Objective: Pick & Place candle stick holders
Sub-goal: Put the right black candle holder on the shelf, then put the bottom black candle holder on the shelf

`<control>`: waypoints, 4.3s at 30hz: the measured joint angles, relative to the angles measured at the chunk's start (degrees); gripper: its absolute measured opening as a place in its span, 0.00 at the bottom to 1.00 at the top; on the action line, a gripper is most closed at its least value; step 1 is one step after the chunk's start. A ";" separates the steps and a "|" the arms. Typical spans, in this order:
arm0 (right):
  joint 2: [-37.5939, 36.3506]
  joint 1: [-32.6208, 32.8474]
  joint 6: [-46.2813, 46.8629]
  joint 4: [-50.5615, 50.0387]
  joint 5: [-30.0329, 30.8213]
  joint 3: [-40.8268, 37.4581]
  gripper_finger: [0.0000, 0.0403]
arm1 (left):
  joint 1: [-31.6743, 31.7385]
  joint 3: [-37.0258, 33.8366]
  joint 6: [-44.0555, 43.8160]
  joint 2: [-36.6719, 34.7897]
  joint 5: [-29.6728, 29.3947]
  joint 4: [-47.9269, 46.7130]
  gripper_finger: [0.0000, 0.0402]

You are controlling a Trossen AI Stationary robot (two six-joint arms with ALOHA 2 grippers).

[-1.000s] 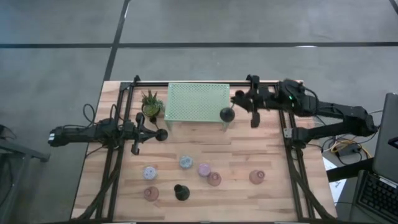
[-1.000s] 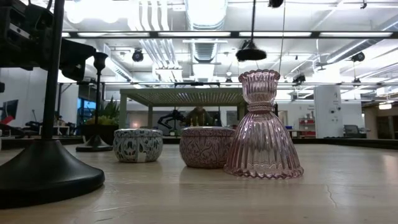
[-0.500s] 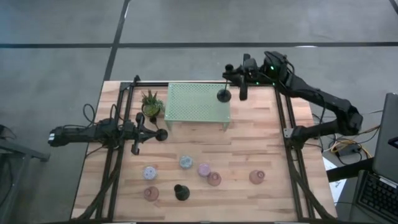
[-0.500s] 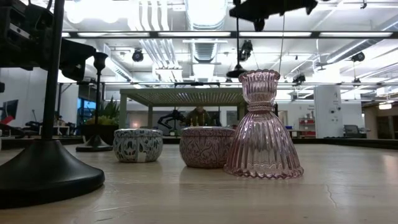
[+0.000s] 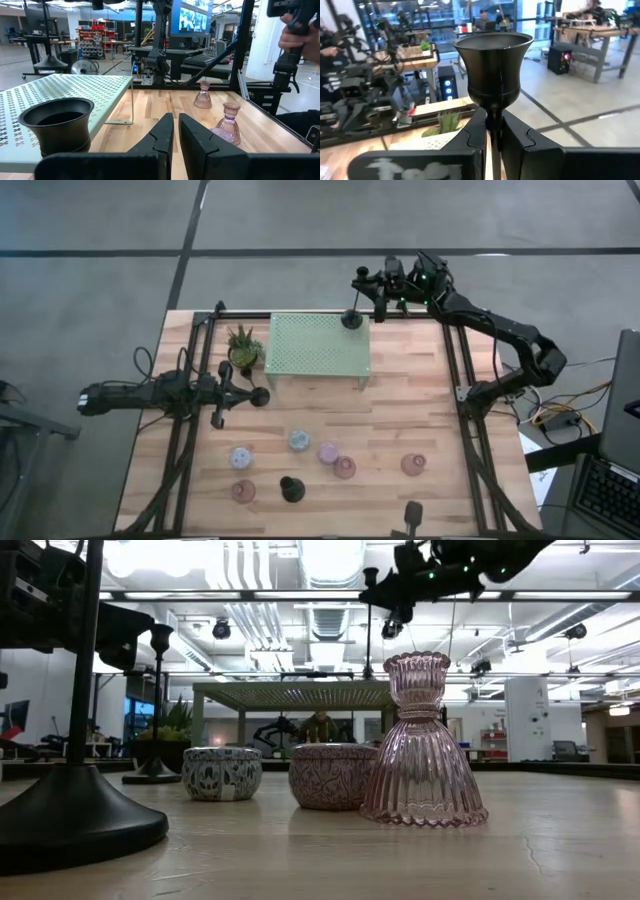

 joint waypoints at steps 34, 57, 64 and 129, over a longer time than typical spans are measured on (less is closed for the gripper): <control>2.03 -1.18 0.60 -1.11 0.19 -1.10 0.27 | -0.01 0.00 -0.02 0.00 0.00 0.00 0.09; -3.24 -1.67 -7.26 -14.78 0.34 -1.28 0.62 | -0.01 0.00 0.00 -0.02 0.00 0.00 0.09; -6.69 -1.80 -8.43 -23.43 0.09 -1.33 0.67 | -0.02 -0.01 0.00 0.00 0.00 0.00 0.09; 33.14 58.78 0.64 15.79 13.11 5.98 0.62 | -0.01 -0.02 0.00 0.11 0.02 0.02 0.09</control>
